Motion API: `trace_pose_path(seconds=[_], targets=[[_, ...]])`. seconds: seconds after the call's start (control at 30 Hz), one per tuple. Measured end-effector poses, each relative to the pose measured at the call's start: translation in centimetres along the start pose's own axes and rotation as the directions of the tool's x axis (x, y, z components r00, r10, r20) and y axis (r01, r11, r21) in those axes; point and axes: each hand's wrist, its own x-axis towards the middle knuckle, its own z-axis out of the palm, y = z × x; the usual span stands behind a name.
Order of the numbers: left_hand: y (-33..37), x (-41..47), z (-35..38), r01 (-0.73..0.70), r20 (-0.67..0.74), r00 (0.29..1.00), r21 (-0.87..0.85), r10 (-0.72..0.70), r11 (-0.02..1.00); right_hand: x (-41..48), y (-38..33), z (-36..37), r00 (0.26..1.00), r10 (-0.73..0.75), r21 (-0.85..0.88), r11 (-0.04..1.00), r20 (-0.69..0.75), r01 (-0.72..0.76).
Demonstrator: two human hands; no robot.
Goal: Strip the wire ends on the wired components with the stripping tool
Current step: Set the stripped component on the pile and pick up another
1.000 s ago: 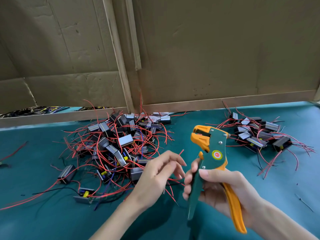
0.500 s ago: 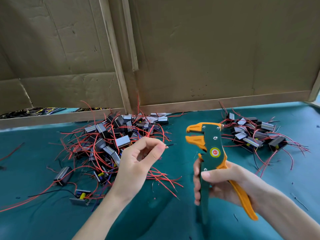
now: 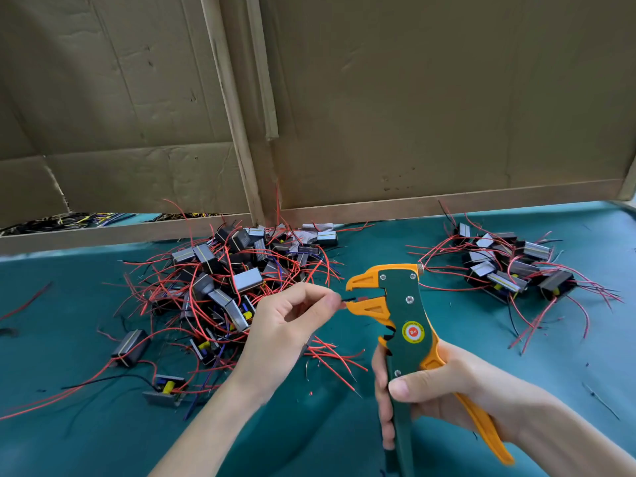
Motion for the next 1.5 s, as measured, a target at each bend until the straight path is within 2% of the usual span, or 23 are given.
trace_pose_path(seconds=[0.03,0.17,0.27,0.37,0.47,0.57,0.63,0.73,0.8,0.93,1.0,1.07,1.1,1.17,1.23,1.27,1.33,1.4,1.43,1.5], targets=[[0.0,0.0,0.0,0.007,0.006,1.000,-0.005,-0.007,1.000,0.1,0.4,0.2,0.999,-0.034,-0.012,0.999,0.020,0.034],[0.2,0.0,-0.1,0.061,0.023,0.998,-0.024,-0.060,0.998,-0.4,0.3,0.6,1.000,-0.004,-0.082,0.997,-0.007,0.003],[0.2,0.2,-0.4,0.059,0.057,0.997,-0.010,-0.058,0.998,-1.1,-1.2,2.3,0.995,0.018,-0.123,0.992,-0.103,-0.030],[0.3,0.4,-0.9,0.039,0.101,0.994,0.016,-0.041,0.999,-1.9,-2.5,4.4,0.995,-0.030,-0.064,0.998,-0.091,0.024],[0.3,0.5,-1.7,0.051,0.152,0.987,0.012,-0.052,0.999,-2.1,-2.9,6.9,0.982,-0.042,-0.054,0.998,-0.183,0.033],[0.1,0.7,-1.7,0.041,0.174,0.983,0.080,-0.055,0.996,-1.4,-2.5,8.5,0.933,-0.053,-0.070,0.997,-0.355,0.030],[-0.4,0.8,-1.1,0.032,0.136,0.989,0.163,-0.054,0.986,-1.2,-2.1,8.5,0.904,-0.003,0.005,1.000,-0.428,0.006],[-0.8,1.1,-0.6,-0.002,0.066,0.998,0.286,-0.017,0.958,-1.0,-2.6,8.1,0.936,0.054,0.282,0.958,-0.349,0.050],[-0.4,1.8,-0.4,-0.048,-0.004,0.999,0.386,0.053,0.921,-0.8,-3.1,7.3,0.937,0.083,0.434,0.898,-0.340,0.078],[2.8,4.8,1.6,-0.185,-0.148,0.954,0.397,0.262,0.899,-0.6,-3.3,5.2,0.914,0.156,0.565,0.820,-0.376,0.092],[4.6,6.9,3.7,-0.260,-0.207,0.914,0.364,0.349,0.895,-0.6,-3.3,4.5,0.906,0.189,0.608,0.789,-0.378,0.089],[5.9,9.3,6.3,-0.308,-0.276,0.883,0.270,0.379,0.912,-0.5,-3.2,4.1,0.907,0.203,0.614,0.786,-0.369,0.073],[6.2,10.5,7.9,-0.306,-0.325,0.880,0.171,0.347,0.937,-0.3,-3.1,3.9,0.904,0.215,0.614,0.787,-0.369,0.063],[6.5,12.5,11.2,-0.249,-0.368,0.911,-0.130,0.187,0.960,-0.3,-3.0,3.4,0.904,0.232,0.632,0.773,-0.360,0.054],[6.2,13.9,14.4,-0.151,-0.264,0.963,-0.346,0.058,0.926,-0.3,-3.2,3.2,0.914,0.228,0.646,0.762,-0.336,0.048],[5.9,14.2,15.6,-0.098,-0.161,0.986,-0.338,0.045,0.936,-0.4,-3.3,3.2,0.918,0.220,0.637,0.770,-0.329,0.044],[5.0,14.3,17.2,-0.006,0.132,0.991,-0.146,0.026,0.989,-0.5,-3.5,3.2,0.922,0.203,0.612,0.790,-0.330,0.045],[3.8,14.1,17.0,0.040,0.391,0.919,0.054,-0.058,0.998,-0.5,-3.4,3.2,0.923,0.196,0.617,0.785,-0.331,0.055],[3.4,14.0,16.2,0.051,0.454,0.886,0.112,-0.097,0.992,-0.5,-3.3,3.1,0.923,0.195,0.631,0.773,-0.330,0.062],[2.3,14.2,13.6,0.042,0.456,0.880,0.206,-0.134,0.978,-0.5,-3.2,3.1,0.925,0.191,0.651,0.755,-0.328,0.075]])
